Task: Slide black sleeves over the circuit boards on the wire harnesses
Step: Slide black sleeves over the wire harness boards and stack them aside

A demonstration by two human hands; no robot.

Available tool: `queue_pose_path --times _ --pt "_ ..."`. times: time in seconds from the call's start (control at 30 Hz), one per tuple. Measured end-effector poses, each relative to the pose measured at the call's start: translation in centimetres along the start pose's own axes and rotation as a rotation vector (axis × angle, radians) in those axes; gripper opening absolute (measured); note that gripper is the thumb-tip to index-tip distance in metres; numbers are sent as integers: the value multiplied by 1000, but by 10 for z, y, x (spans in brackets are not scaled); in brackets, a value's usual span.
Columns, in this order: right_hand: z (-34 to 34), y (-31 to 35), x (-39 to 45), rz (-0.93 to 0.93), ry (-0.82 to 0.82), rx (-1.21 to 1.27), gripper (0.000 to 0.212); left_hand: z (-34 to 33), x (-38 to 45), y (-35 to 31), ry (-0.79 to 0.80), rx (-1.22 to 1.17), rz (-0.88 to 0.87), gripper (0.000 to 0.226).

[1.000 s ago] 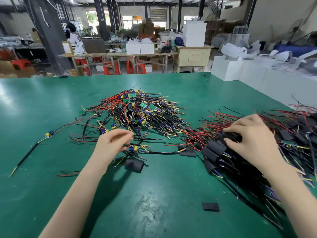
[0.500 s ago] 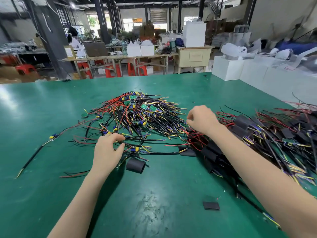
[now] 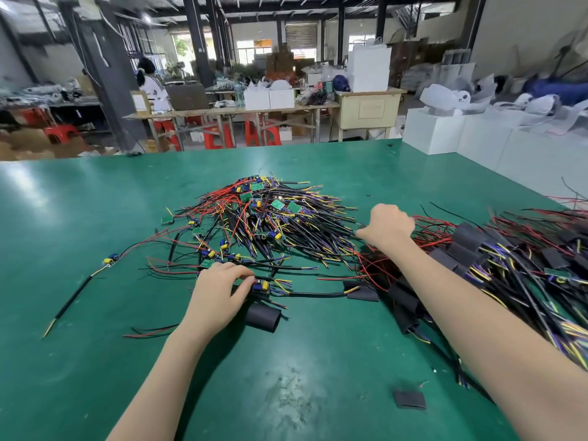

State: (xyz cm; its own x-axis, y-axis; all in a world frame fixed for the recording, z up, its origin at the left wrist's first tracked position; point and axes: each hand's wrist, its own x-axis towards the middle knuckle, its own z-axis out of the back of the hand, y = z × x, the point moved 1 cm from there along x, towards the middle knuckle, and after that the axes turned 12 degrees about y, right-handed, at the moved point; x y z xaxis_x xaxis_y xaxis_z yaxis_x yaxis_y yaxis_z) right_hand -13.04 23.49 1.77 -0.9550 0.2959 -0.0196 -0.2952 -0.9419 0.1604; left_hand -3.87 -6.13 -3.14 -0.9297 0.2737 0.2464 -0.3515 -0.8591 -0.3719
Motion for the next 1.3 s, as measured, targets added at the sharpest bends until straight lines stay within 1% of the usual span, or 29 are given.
queue_pose_path --times 0.1,0.17,0.2,0.27,0.33,0.37,0.43,0.5,0.57,0.67,0.73,0.83,0.93,1.1,1.3 --pt "14 -3 0 -11 -30 78 32 1 0 -2 -14 -30 -101 13" --pt "24 -4 -3 12 -107 90 28 0 -1 -3 45 -36 -153 15" --pt "28 -4 -5 45 -173 85 27 -1 -1 -4 79 -36 -161 17" --pt "35 -4 -14 186 -322 101 26 -2 -1 -5 102 -43 -165 16" --pt "36 -4 -32 386 -410 233 28 -2 -2 -6 91 -82 -166 15" --pt "34 -4 -42 476 -418 312 28 -3 -2 -7 89 -121 -164 16" --pt "29 -7 -63 621 -372 409 28 0 -2 -8 68 -236 -150 18" --pt "21 -13 -79 710 -295 407 28 6 -1 -7 12 -345 -128 20" --pt "11 -21 -91 719 -262 373 28 16 0 -4 -19 -427 -106 21" --pt "-1 -35 -103 700 -283 389 21 27 -2 -5 -38 -572 -100 22" --pt "-8 -39 -106 697 -258 389 17 31 -4 -6 -81 -645 -95 23" --pt "-13 -39 -105 667 -215 380 20 37 -5 -7 -111 -712 -67 22" --pt "-15 -41 -104 641 -207 381 23 39 -6 -6 -129 -774 -62 23" --pt "-17 -40 -106 667 -166 380 26 38 -5 -5 -108 -791 -59 23" --pt "-12 -38 -111 712 -211 486 27 36 -5 -2 -98 -762 -29 22"
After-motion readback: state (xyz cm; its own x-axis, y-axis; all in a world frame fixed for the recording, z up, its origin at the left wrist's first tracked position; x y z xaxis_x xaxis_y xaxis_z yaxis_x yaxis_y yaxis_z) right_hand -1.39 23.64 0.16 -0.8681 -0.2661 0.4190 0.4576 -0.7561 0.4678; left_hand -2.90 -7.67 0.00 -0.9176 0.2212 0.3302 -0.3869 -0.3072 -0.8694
